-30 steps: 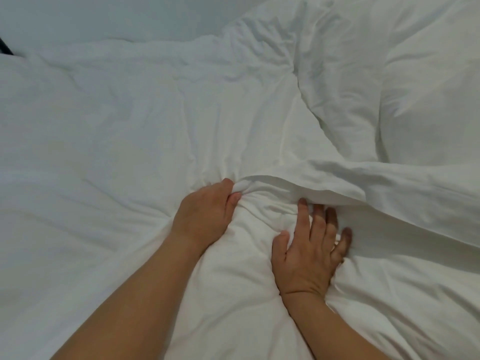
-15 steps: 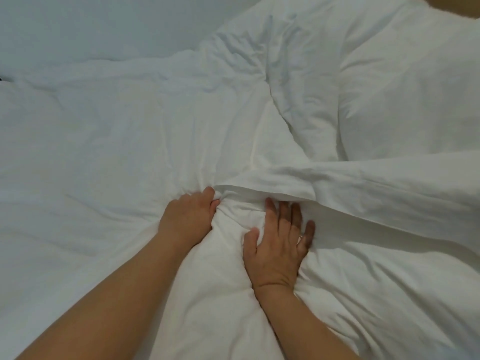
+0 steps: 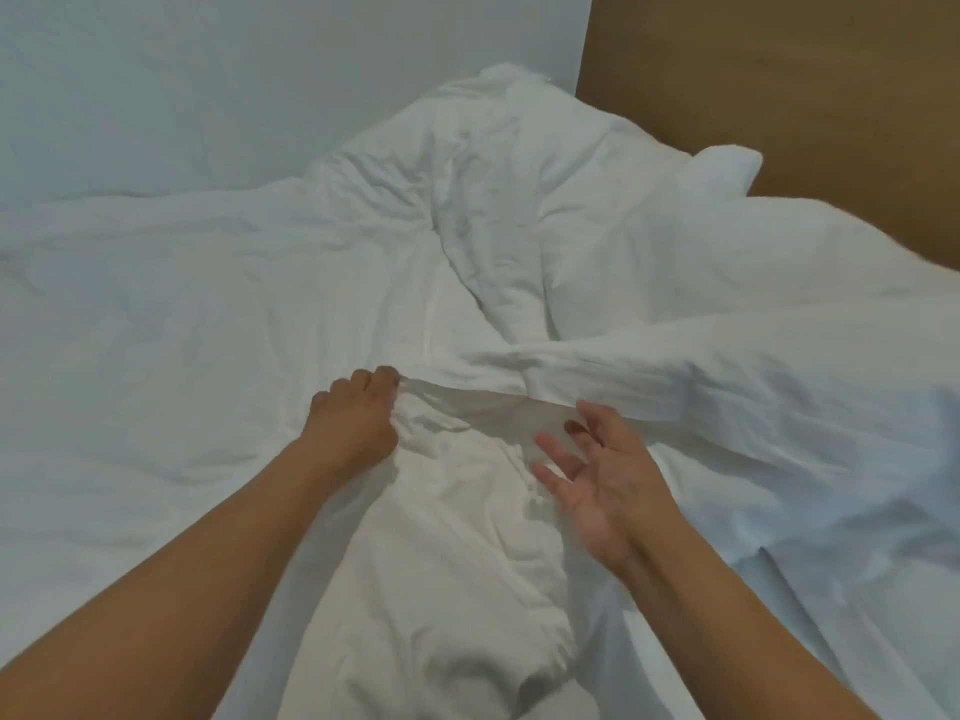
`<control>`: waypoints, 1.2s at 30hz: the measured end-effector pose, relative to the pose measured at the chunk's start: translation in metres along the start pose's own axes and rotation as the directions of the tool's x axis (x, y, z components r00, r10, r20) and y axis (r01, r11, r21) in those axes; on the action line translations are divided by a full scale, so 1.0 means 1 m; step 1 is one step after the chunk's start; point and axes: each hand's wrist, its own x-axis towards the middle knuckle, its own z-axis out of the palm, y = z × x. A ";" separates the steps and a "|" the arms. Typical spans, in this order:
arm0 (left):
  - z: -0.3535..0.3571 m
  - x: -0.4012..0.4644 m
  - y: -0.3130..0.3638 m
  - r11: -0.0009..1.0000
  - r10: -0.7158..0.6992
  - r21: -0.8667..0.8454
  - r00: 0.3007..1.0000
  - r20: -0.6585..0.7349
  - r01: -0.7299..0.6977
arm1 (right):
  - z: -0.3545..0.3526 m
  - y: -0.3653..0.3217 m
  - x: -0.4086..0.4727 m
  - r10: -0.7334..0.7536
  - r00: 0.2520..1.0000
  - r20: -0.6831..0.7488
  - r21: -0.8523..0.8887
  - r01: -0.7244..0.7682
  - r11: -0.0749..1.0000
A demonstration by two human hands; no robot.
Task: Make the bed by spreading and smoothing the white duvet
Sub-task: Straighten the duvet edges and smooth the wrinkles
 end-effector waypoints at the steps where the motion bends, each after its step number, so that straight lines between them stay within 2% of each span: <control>1: -0.010 -0.004 0.016 0.991 0.063 -0.118 0.998 -0.014 -0.064 | -0.011 -0.016 -0.008 -0.026 1.000 0.000 0.031 0.026 0.999; 3: -0.026 -0.011 0.048 0.957 0.187 -0.216 0.981 -0.057 -0.195 | -0.031 -0.045 -0.023 -0.062 0.996 -0.063 0.099 0.069 0.993; 5: -0.032 -0.014 0.079 0.950 0.287 -0.087 0.949 -0.128 -0.299 | -0.047 -0.064 -0.030 -0.063 0.989 -0.136 0.160 0.085 0.983; 6: -0.031 -0.017 0.095 0.952 0.295 -0.040 0.947 -0.125 -0.302 | -0.051 -0.070 -0.032 -0.061 0.986 -0.156 0.183 0.089 0.979; 10: -0.017 -0.039 0.151 0.970 0.239 0.033 0.970 0.035 -0.240 | -0.055 -0.086 -0.037 -0.139 0.946 -0.292 0.206 0.204 0.957; 11: -0.014 -0.044 0.160 0.970 0.233 0.052 0.971 0.048 -0.235 | -0.053 -0.093 -0.040 -0.179 0.915 -0.362 0.202 0.264 0.943; 13: -0.013 -0.047 0.172 0.973 0.220 0.073 0.975 0.027 -0.221 | -0.049 -0.111 -0.046 -0.287 0.806 -0.518 0.159 0.421 0.893; 15: -0.016 -0.042 0.176 0.976 0.209 0.073 0.977 -0.035 -0.206 | -0.050 -0.131 -0.052 -0.364 0.697 -0.617 0.191 0.582 0.790; 17: -0.020 -0.034 0.177 0.985 0.168 0.054 0.984 -0.062 -0.165 | -0.054 -0.148 -0.052 -0.350 0.682 -0.642 0.213 0.597 0.773; 19: -0.018 -0.025 0.175 0.993 0.110 0.054 0.993 -0.033 -0.109 | -0.056 -0.157 -0.051 -0.407 0.666 -0.626 0.037 0.546 0.837; 20: -0.016 -0.022 0.175 0.995 0.088 0.058 0.996 -0.024 -0.087 | -0.058 -0.161 -0.044 -0.515 0.609 -0.603 -0.137 0.557 0.819; 22: -0.012 -0.016 0.175 0.995 0.085 0.056 0.994 -0.067 -0.082 | -0.055 -0.166 -0.038 -0.771 0.466 -0.435 -0.534 0.556 0.637; 23: -0.011 -0.014 0.176 0.996 0.091 0.028 0.989 -0.115 -0.088 | -0.052 -0.169 -0.034 -0.851 0.431 -0.299 -0.698 0.510 0.503; 24: -0.013 -0.013 0.178 0.995 0.082 -0.039 0.983 -0.164 -0.090 | -0.048 -0.172 -0.027 -0.886 0.432 -0.165 -0.814 0.449 0.370; 25: -0.018 -0.013 0.178 0.980 0.039 -0.183 0.979 -0.200 -0.076 | -0.043 -0.176 -0.025 -0.885 0.464 -0.049 -0.886 0.389 0.253; 27: -0.037 -0.013 0.174 0.855 -0.095 -0.517 0.970 -0.226 -0.036 | -0.034 -0.183 -0.016 -0.841 0.516 0.166 -0.960 0.281 -0.017; 28: -0.049 -0.010 0.166 0.800 -0.156 -0.599 0.955 -0.252 -0.027 | -0.030 -0.184 -0.007 -0.804 0.533 0.262 -0.961 0.222 -0.166; 29: -0.063 -0.008 0.156 0.791 -0.200 -0.611 0.930 -0.310 -0.034 | -0.025 -0.185 0.000 -0.757 0.560 0.335 -0.942 0.173 -0.289; 30: -0.078 -0.007 0.143 0.812 -0.220 -0.582 0.902 -0.372 -0.042 | -0.019 -0.184 0.007 -0.697 0.612 0.373 -0.923 0.166 -0.347; 32: -0.102 -0.005 0.116 0.867 -0.210 -0.496 0.865 -0.456 -0.051 | -0.004 -0.173 0.020 -0.533 0.764 0.364 -0.924 0.222 -0.312; 33: -0.109 -0.006 0.102 0.897 -0.192 -0.440 0.866 -0.462 -0.036 | 0.004 -0.164 0.028 -0.457 0.811 0.365 -0.916 0.225 -0.333; 36: -0.102 -0.009 0.072 0.982 -0.098 -0.186 0.923 -0.372 0.029 | 0.025 -0.141 0.051 -0.351 0.838 0.418 -0.811 0.170 -0.560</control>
